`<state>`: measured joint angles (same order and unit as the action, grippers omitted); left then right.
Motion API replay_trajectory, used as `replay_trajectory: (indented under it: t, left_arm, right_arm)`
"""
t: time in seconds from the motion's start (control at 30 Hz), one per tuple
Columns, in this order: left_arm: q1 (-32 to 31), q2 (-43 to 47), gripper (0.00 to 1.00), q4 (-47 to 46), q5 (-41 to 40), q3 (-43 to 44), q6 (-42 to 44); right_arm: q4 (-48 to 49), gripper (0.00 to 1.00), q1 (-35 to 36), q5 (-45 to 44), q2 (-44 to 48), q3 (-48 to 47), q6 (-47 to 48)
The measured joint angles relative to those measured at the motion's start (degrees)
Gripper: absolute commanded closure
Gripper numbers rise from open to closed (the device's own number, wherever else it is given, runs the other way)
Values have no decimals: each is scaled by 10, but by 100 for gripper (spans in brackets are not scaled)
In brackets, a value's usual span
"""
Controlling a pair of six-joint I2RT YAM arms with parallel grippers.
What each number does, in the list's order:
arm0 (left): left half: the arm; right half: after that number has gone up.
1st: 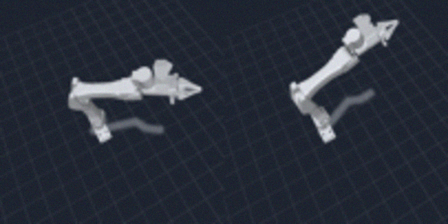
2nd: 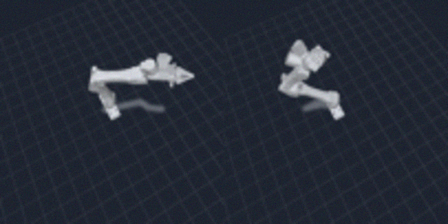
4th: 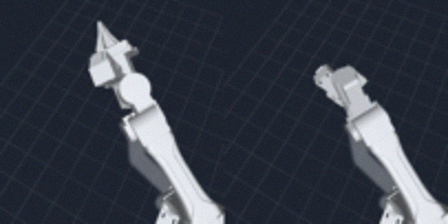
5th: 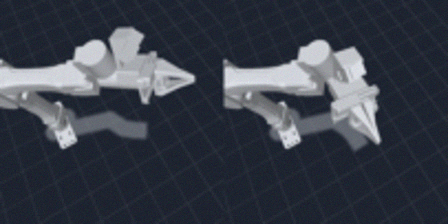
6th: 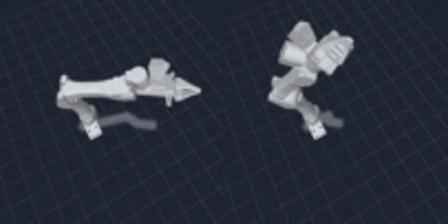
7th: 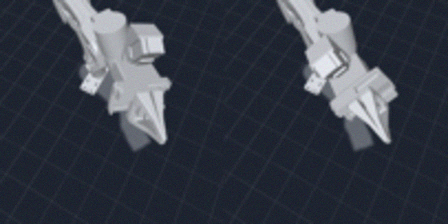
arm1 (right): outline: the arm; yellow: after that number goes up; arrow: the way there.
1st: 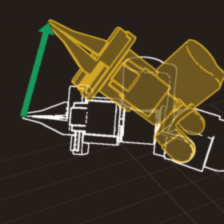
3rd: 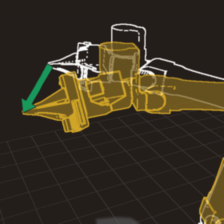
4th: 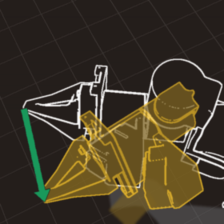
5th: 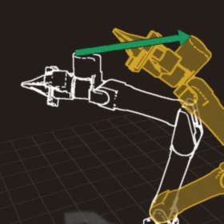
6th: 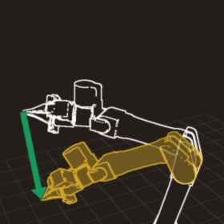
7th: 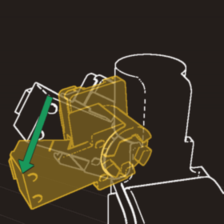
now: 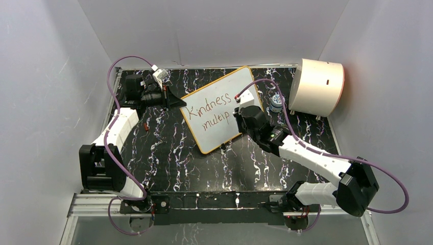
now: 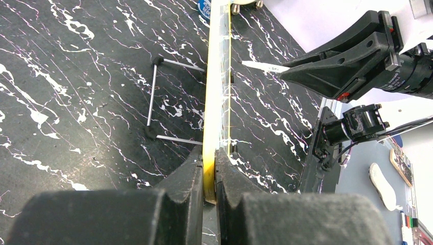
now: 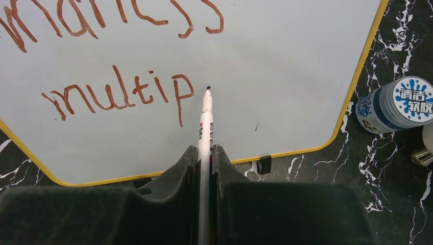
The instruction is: Write a sentence on the whiteboard
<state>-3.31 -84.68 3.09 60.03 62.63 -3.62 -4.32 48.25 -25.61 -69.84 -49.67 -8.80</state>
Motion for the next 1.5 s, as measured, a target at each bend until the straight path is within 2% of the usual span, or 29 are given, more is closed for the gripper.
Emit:
replay_trajectory:
  t: [1.5]
  left_arm:
    - [0,0,100,0,-2,0,0]
  right_arm:
    - [47,100,-9,17,-48,-26,43]
